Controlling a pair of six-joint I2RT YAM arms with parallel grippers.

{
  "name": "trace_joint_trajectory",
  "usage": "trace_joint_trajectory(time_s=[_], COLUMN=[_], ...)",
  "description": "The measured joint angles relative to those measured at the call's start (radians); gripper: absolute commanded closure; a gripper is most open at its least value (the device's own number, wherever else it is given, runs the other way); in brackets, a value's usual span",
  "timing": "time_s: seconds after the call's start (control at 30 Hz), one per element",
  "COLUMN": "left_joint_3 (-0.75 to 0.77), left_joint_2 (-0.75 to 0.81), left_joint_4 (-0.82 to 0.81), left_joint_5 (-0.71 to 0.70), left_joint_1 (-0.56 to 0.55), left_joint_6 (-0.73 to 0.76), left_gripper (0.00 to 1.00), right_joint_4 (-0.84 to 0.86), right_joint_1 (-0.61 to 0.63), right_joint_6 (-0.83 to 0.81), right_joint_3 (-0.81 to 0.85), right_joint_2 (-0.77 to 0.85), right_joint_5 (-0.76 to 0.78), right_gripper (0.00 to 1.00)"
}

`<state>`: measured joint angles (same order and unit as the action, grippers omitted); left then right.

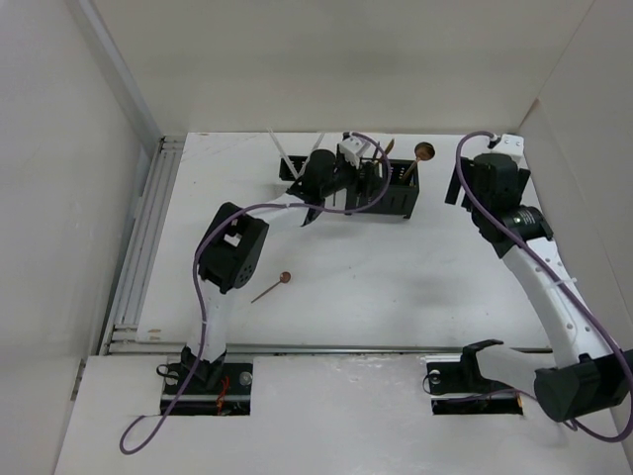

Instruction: Sort the eating utensils into containers

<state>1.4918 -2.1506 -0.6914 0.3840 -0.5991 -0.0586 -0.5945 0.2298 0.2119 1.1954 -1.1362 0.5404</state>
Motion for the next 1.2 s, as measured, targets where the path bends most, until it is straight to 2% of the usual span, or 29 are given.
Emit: trace_joint_trajectory(time_s=[0.13,0.27,0.43,0.5,0.53,0.6,0.63,0.77,0.83,0.93,1.0,1.2], left_joint_3=[0.03,0.121,0.13,0.065,0.006,-0.099,-0.151,-0.377,-0.497,-0.606,-0.635,-0.669], left_joint_2=[0.032,0.088,0.297,0.42,0.494,0.61,0.652,0.701,0.701,0.702,0.702,0.701], left_joint_4=[0.124,0.316,0.607,0.719,0.791,0.938,1.02,1.234,1.295,1.329,1.323,1.246], left_joint_5=[-0.027,-0.063,-0.064,-0.06,-0.062,-0.069,-0.084,-0.146,-0.187,-0.244,-0.266,-0.28], left_joint_1=[0.006,0.031,0.061,0.066,0.068,0.073,0.076,0.103,0.121,0.129,0.125,0.121], left_joint_6=[0.036,0.101,0.29,0.393,0.456,0.562,0.61,0.73,0.761,0.775,0.775,0.749], left_gripper=[0.32,0.32,0.29,0.26,0.13,0.09,0.0,0.0,0.0,0.06,0.11,0.12], right_joint_4=[0.015,0.032,0.073,0.083,0.09,0.101,0.104,0.111,0.112,0.111,0.108,0.081], right_joint_1=[-0.005,-0.006,-0.006,-0.002,0.002,0.017,0.027,0.071,0.087,0.113,0.128,0.162], right_joint_6=[-0.012,-0.018,-0.022,-0.017,-0.01,0.002,0.01,0.043,0.059,0.084,0.1,0.15], right_joint_3=[-0.029,-0.093,-0.168,-0.188,-0.198,-0.224,-0.238,-0.294,-0.31,-0.317,-0.317,-0.318], right_joint_2=[0.034,0.1,0.167,0.18,0.185,0.198,0.204,0.233,0.243,0.26,0.278,0.353], right_joint_5=[-0.016,-0.039,-0.087,-0.102,-0.106,-0.114,-0.117,-0.127,-0.128,-0.125,-0.118,-0.078], right_gripper=[0.03,0.03,0.03,0.03,0.03,0.03,0.03,0.03,0.03,0.03,0.03,0.03])
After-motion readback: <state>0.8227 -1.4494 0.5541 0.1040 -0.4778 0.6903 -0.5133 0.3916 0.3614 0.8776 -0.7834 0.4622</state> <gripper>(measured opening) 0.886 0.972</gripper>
